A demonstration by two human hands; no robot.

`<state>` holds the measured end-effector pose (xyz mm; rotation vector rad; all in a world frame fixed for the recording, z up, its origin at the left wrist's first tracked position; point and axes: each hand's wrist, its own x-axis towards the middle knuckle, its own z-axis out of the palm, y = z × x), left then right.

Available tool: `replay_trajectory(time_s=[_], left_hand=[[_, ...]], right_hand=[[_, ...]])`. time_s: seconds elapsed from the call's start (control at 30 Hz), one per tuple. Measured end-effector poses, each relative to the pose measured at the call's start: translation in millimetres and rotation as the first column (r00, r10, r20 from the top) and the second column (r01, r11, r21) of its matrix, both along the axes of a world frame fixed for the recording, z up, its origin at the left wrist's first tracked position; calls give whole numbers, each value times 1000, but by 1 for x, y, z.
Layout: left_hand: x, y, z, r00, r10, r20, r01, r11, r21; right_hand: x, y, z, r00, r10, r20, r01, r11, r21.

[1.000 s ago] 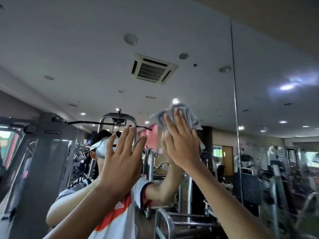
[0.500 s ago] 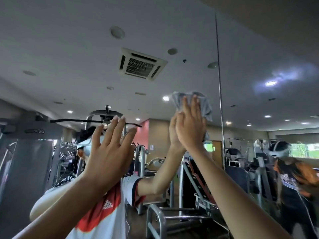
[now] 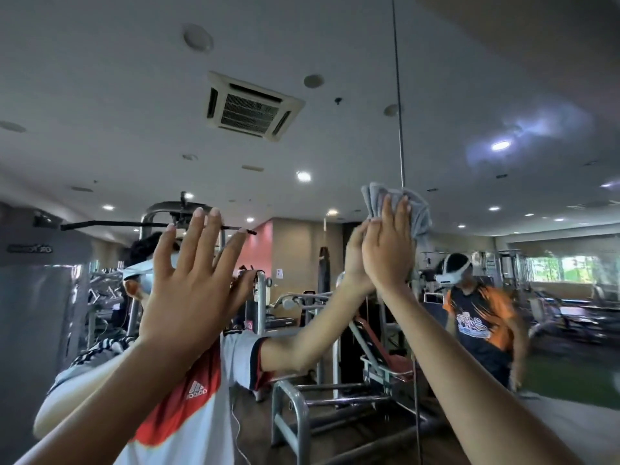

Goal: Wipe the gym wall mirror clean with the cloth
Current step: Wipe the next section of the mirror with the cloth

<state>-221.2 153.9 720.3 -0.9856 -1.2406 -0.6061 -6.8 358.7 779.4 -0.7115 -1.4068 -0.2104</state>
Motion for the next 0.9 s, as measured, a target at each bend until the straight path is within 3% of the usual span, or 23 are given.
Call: replay_trajectory(time_s=[0.1,0.2,0.3,0.37,0.43,0.5,0.57,0.6,0.67,0.73,0.83,0.9], left_hand=[[0,0,-3,1000,-11,-6,12,1000,15],[-1,-1,-14,997,-3,-74,5,1000,30],[-4,-3,-31,992,24,-121,-24,1000,-1],[-3,-3,-43,988,36,-148,-40,999,-24],[-1,-3,-50,985,48,-167,-55,998,-37],[1,-3,-51,985,57,-161,-64,997,-35],[2,-3,-51,987,57,-149,-62,997,-34],[1,-3,-51,988,50,-145,-56,998,-35],[1,-5,-51,991,21,-131,-27,999,-44],[0,-7,-51,993,-14,-114,7,999,-53],[-2,-7,-52,994,-31,-104,26,998,-56],[-3,-6,-53,994,-33,-106,28,998,-50]], right_hand=[[-40,-27,-7,998,13,67,-25,981,193],[-44,-34,-61,958,-99,268,-24,907,420],[-11,-8,-121,910,-185,370,-33,860,510],[14,13,-148,918,-193,347,-16,855,518],[19,30,-150,962,-137,235,29,912,410],[1,34,-122,993,-53,-103,72,980,186],[-24,23,-85,921,-27,-389,41,999,26],[-33,15,-72,919,-26,-392,27,1000,-4],[-47,-8,-66,962,-33,-271,34,999,-3],[-54,-38,-85,996,-57,-64,66,988,139],[-39,-36,-138,955,-117,273,-1,918,397],[-14,-15,-166,933,-133,333,-35,890,455]])
